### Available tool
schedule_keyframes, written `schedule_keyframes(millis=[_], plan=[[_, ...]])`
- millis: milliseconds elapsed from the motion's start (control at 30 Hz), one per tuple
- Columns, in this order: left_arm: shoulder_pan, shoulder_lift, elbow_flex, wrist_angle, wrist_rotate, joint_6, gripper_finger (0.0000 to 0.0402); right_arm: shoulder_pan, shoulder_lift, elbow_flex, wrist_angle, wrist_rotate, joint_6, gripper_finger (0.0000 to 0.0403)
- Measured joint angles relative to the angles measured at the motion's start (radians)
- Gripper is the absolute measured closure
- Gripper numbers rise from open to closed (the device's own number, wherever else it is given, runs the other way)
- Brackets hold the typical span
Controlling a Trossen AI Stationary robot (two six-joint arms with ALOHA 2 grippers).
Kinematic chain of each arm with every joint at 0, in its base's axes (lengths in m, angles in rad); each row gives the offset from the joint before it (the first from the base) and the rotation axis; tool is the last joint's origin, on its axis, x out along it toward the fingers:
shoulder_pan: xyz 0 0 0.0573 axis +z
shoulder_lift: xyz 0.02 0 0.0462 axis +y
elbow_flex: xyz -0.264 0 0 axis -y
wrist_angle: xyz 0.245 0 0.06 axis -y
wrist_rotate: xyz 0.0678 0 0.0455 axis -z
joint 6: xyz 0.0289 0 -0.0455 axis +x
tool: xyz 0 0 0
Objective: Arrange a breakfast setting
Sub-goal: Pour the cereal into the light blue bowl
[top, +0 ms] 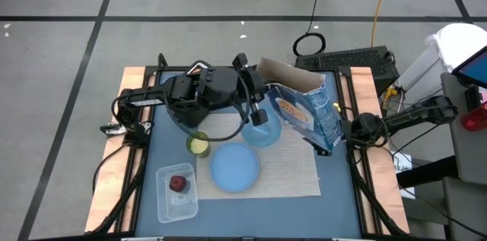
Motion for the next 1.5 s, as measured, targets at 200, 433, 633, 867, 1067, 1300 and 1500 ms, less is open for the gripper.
schedule_keyframes(millis=[200,433,633,867,1067,1300,1500], plan=[[0.000,0.000,0.000,0.002,0.000,0.000,0.0399,0.000,0.032,0.002,0.049,0.004,-0.015,0.0014],[0.000,0.000,0.000,0.011,-0.001,-0.001,0.0399,0.000,0.033,0.004,0.119,0.007,-0.063,0.0014],[0.000,0.000,0.000,0.052,-0.003,0.000,0.0399,0.000,0.033,0.006,0.155,0.063,-0.098,0.0014],[-0.003,0.007,0.000,0.053,-0.003,-0.037,0.0399,0.000,0.033,0.006,0.201,0.083,-0.100,0.0014],[-0.008,0.032,0.000,0.056,0.014,-0.047,0.0399,0.000,0.033,0.006,0.227,0.082,-0.100,0.0014],[-0.018,0.064,0.000,0.062,0.017,-0.073,0.0399,0.000,0.033,0.006,0.216,0.079,-0.015,0.0014],[-0.019,0.068,0.000,0.062,0.024,-0.080,0.0399,0.000,0.033,0.007,0.217,0.075,-0.011,0.0014]])
